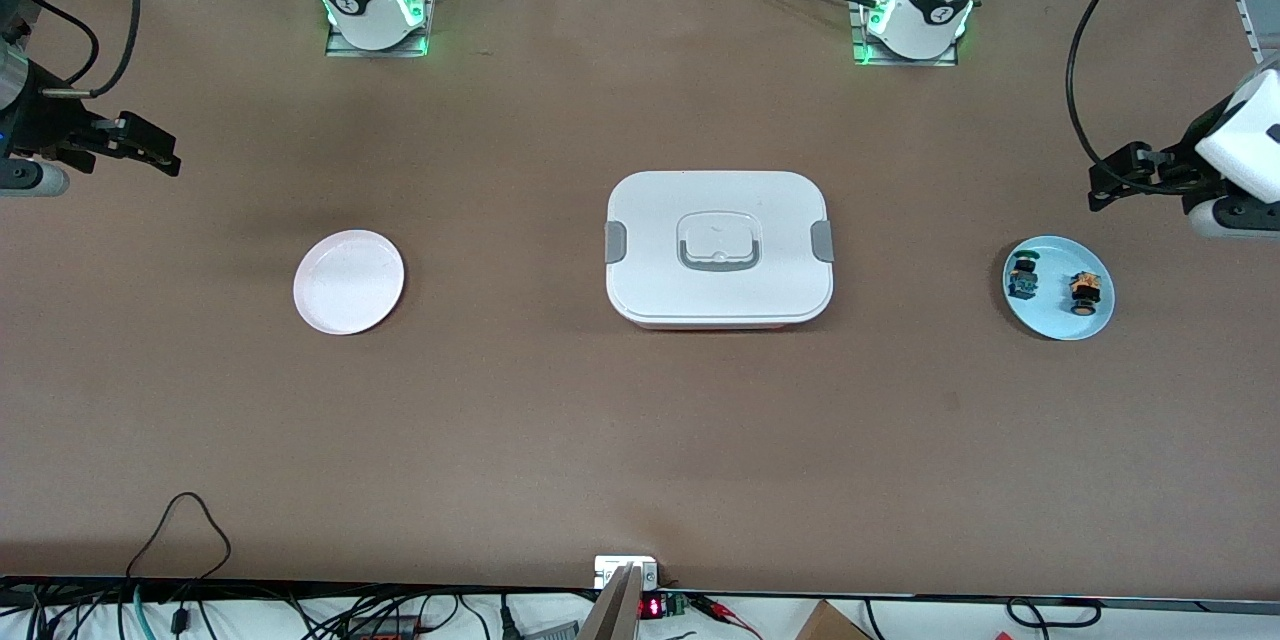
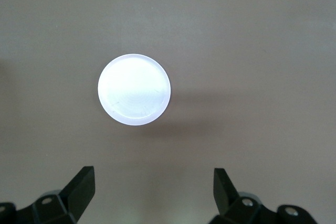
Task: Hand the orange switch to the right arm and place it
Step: 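Move the left gripper over the light-blue plate of switches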
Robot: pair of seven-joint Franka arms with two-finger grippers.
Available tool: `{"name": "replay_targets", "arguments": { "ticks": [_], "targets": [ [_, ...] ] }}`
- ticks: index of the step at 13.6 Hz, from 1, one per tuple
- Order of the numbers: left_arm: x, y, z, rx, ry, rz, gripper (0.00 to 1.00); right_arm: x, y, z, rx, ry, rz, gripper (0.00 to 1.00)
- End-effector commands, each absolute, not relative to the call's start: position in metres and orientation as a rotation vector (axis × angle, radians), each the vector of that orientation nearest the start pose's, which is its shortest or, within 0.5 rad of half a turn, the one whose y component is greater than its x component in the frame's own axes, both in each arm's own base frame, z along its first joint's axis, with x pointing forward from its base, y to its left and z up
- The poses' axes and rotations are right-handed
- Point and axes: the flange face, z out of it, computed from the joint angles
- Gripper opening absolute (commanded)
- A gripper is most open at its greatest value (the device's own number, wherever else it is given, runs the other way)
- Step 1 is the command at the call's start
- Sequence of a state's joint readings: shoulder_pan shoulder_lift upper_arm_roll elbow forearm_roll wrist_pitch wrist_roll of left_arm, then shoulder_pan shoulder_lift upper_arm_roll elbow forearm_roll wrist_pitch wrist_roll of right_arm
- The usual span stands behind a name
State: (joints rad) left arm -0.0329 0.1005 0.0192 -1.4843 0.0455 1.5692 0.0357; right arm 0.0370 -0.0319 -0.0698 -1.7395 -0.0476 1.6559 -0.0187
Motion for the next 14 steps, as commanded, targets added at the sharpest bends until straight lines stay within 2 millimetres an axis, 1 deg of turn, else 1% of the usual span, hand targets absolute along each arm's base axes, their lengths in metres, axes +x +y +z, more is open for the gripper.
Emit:
{"name": "replay_targets", "arguments": {
  "ticks": [1,5,6,8,9,10,11,12,13,14],
  "targets": [
    [0.586,0.002,0.616,-3.072,0.111,0.045,1.0,0.548,-0.022,0.573,-3.18,-0.007,0.078,1.0],
    [0.586,0.002,0.613,-3.075,0.113,0.059,1.0,0.549,-0.021,0.571,-3.18,-0.005,0.08,1.0],
    [0.582,0.003,0.608,-3.074,0.121,0.118,1.0,0.549,-0.021,0.571,-3.18,-0.005,0.078,1.0],
    [0.57,0.005,0.597,-3.071,0.184,0.302,1.0,0.55,-0.021,0.568,-3.18,-0.008,0.087,1.0],
    [0.564,0.005,0.585,-3.064,0.209,0.4,1.0,0.551,-0.021,0.568,-3.18,-0.01,0.087,1.0],
    [0.56,0.01,0.571,-3.062,0.27,0.477,1.0,0.55,-0.021,0.568,-3.18,-0.01,0.09,1.0],
    [0.555,0.033,0.549,-3.076,0.342,0.543,1.0,0.551,-0.021,0.568,-3.18,-0.01,0.087,1.0],
    [0.551,0.055,0.531,-3.112,0.38,0.552,1.0,0.551,-0.021,0.568,-3.18,-0.005,0.087,1.0],
    [0.546,0.072,0.519,-3.124,0.438,0.551,1.0,0.55,-0.021,0.568,-3.18,-0.008,0.09,1.0],
    [0.541,0.083,0.501,-3.127,0.529,0.551,1.0,0.551,-0.021,0.568,-3.18,-0.005,0.085,1.0]
  ]
}}
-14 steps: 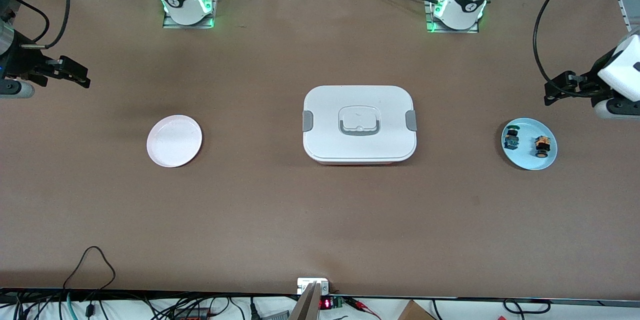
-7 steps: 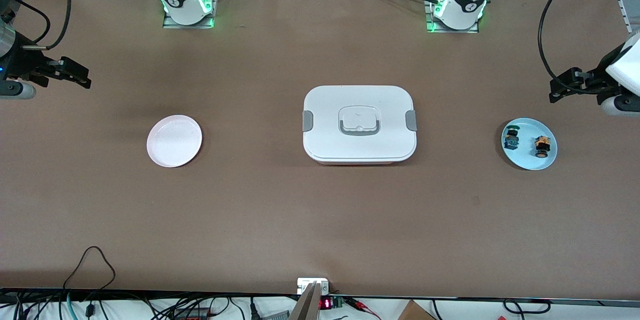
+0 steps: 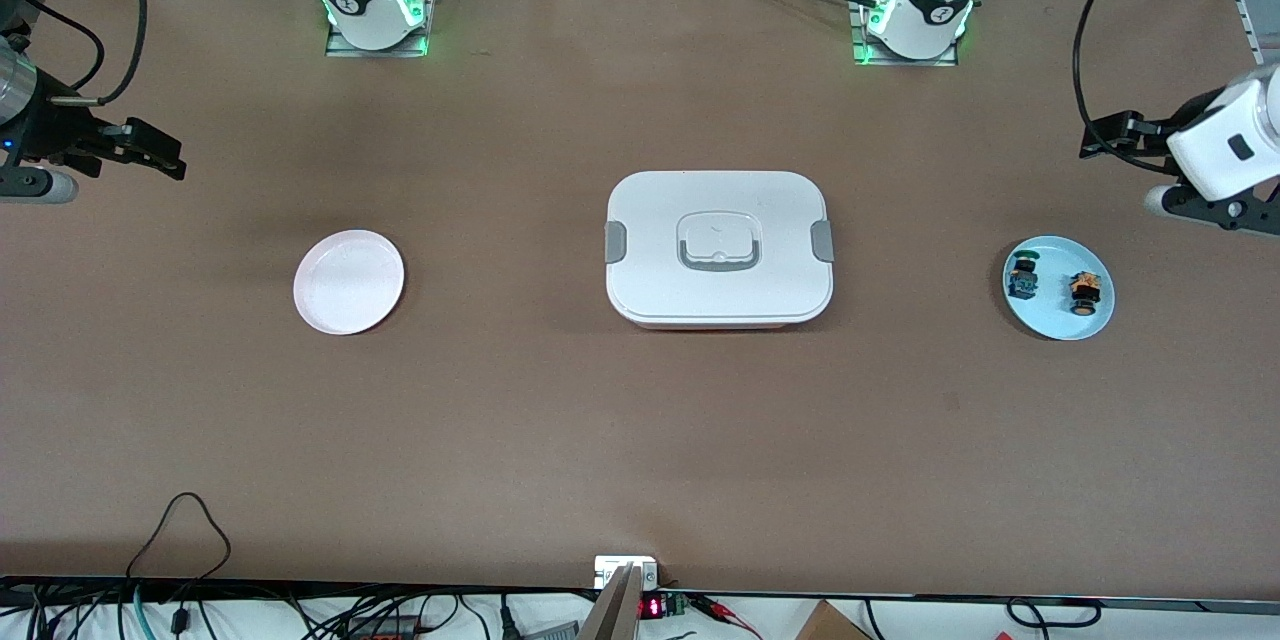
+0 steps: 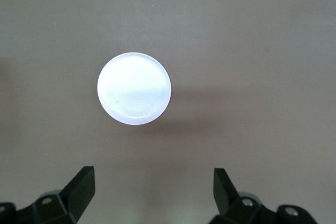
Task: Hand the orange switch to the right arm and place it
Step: 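Move the left gripper over the light-blue plate of switches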
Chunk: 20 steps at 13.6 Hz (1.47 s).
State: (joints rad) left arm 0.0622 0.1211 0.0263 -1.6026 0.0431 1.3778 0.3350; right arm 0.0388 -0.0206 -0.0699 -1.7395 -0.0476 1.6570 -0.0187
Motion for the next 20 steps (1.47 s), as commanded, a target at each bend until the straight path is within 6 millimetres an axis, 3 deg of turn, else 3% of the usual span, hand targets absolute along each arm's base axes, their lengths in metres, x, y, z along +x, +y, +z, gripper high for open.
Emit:
{"name": "replay_targets", "arguments": {
  "ticks": [1,4,6,9,14,20],
  "targets": [
    [0.533,0.097,0.481,-3.128,0.615,0.541,1.0,0.551,-0.021,0.569,-3.18,-0.008,0.083,1.0],
    [0.523,0.127,0.431,-3.089,0.949,0.449,1.0,0.551,-0.021,0.569,-3.181,-0.01,0.075,1.0],
    [0.52,0.137,0.403,-3.016,1.178,0.394,1.0,0.552,-0.021,0.568,-3.181,-0.008,0.078,1.0],
    [0.534,0.144,0.358,-2.662,1.723,0.414,1.0,0.552,-0.021,0.568,-3.181,-0.01,0.078,1.0],
    [0.547,0.154,0.308,-2.309,2.222,0.354,1.0,0.553,-0.02,0.565,-3.181,-0.013,0.085,1.0],
    [0.549,0.201,0.255,-2.015,2.481,0.247,1.0,0.556,-0.017,0.563,-3.177,-0.015,0.089,1.0]
  ]
}}
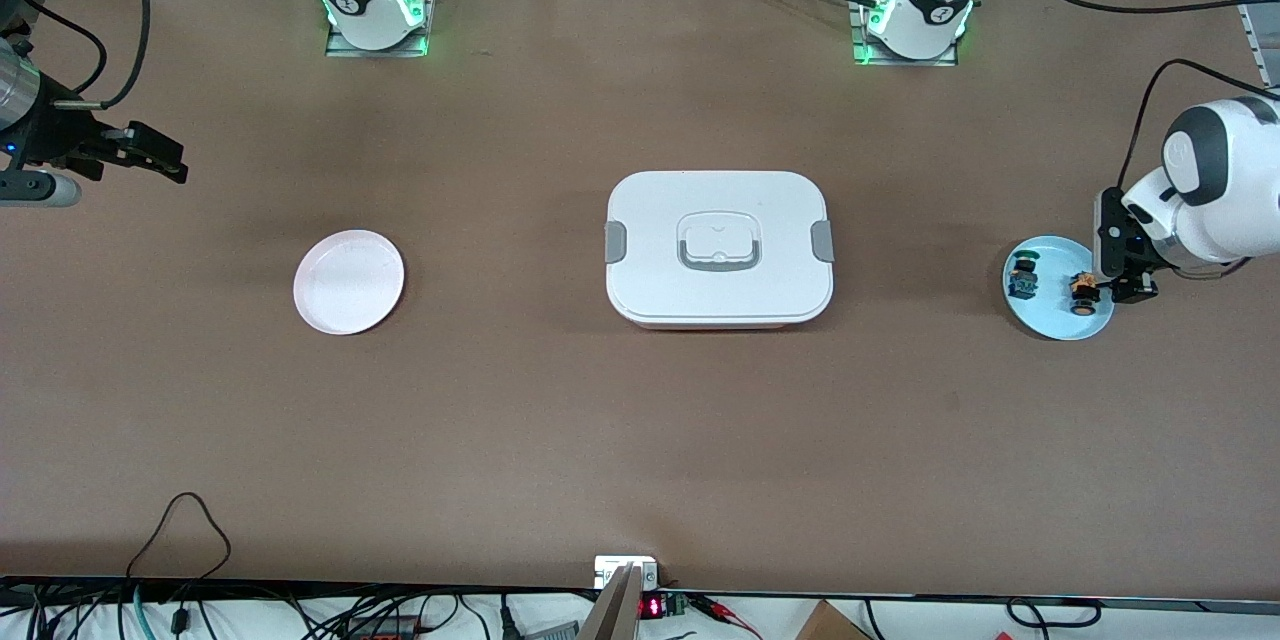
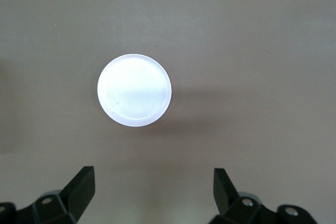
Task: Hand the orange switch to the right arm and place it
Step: 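Lower the left gripper and grasp the orange-topped switch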
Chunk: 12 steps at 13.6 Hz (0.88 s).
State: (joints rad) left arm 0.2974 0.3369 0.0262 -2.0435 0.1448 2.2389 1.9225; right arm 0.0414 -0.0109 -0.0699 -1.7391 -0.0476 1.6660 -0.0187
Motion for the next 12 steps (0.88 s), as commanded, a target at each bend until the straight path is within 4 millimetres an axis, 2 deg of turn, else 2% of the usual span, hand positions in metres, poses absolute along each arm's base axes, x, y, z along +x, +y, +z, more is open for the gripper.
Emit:
{"name": "replay_targets", "arguments": {
  "ticks": [1,2,4,5,7,12],
  "targets": [
    [0.549,0.208,0.245,-1.968,2.513,0.231,1.0,0.556,-0.017,0.562,-3.177,-0.017,0.092,1.0],
    [0.55,0.208,0.237,-1.938,2.539,0.212,1.0,0.557,-0.014,0.56,-3.177,-0.024,0.096,1.0],
    [0.544,0.222,0.223,-1.961,2.54,0.199,1.0,0.557,-0.013,0.561,-3.177,-0.027,0.094,1.0],
    [0.546,0.218,0.217,-1.951,2.557,0.17,1.0,0.557,-0.013,0.561,-3.177,-0.027,0.094,1.0],
    [0.544,0.225,0.201,-1.959,2.554,0.113,1.0,0.557,-0.013,0.561,-3.177,-0.024,0.094,1.0],
    [0.549,0.225,0.201,-1.943,2.546,0.072,1.0,0.557,-0.013,0.561,-3.176,-0.022,0.094,1.0]
  ]
}}
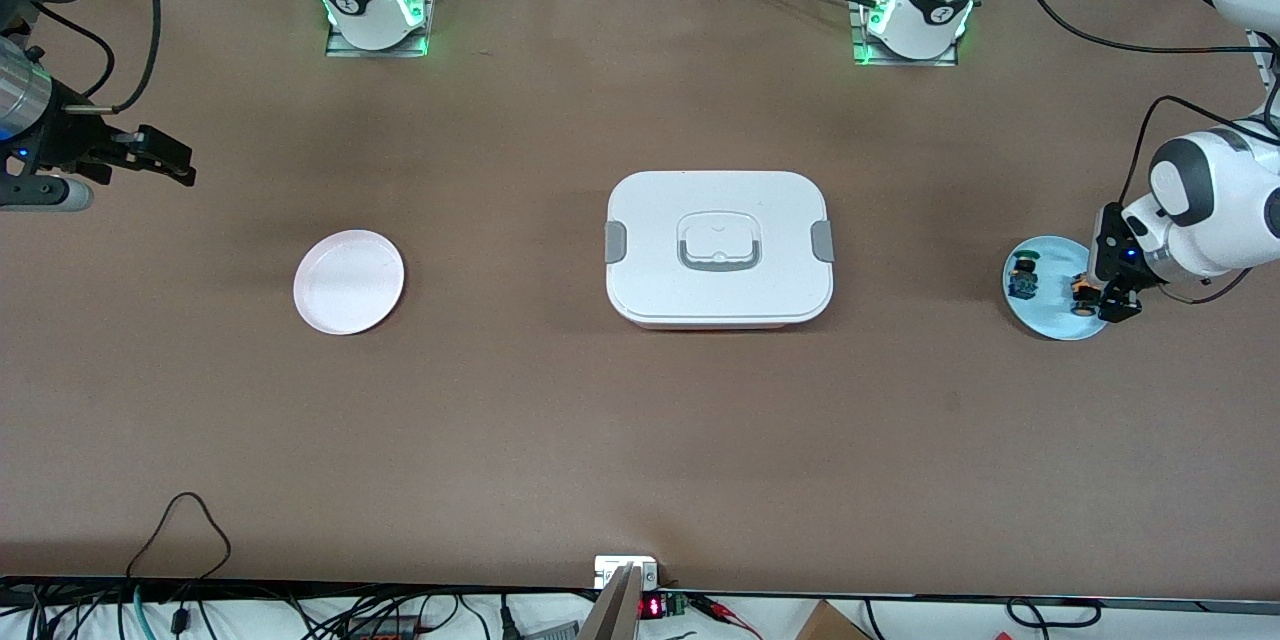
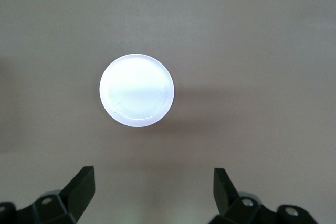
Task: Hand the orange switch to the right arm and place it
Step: 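Lower the left gripper and grasp the orange-topped switch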
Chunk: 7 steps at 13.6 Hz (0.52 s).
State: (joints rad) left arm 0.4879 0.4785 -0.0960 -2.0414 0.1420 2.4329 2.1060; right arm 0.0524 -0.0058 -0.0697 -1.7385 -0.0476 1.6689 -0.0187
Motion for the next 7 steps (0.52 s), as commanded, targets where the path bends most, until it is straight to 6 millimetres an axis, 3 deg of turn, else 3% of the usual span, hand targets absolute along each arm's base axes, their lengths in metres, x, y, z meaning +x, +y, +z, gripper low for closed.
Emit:
{"name": "replay_targets", "arguments": {
  "ticks": [1,7],
  "targets": [
    [0.55,0.223,0.201,-1.939,2.547,0.071,1.0,0.558,-0.013,0.559,-3.176,-0.022,0.099,1.0],
    [0.559,0.219,0.215,-1.916,2.543,0.059,1.0,0.559,-0.013,0.56,-3.176,-0.012,0.096,1.0]
  ]
}}
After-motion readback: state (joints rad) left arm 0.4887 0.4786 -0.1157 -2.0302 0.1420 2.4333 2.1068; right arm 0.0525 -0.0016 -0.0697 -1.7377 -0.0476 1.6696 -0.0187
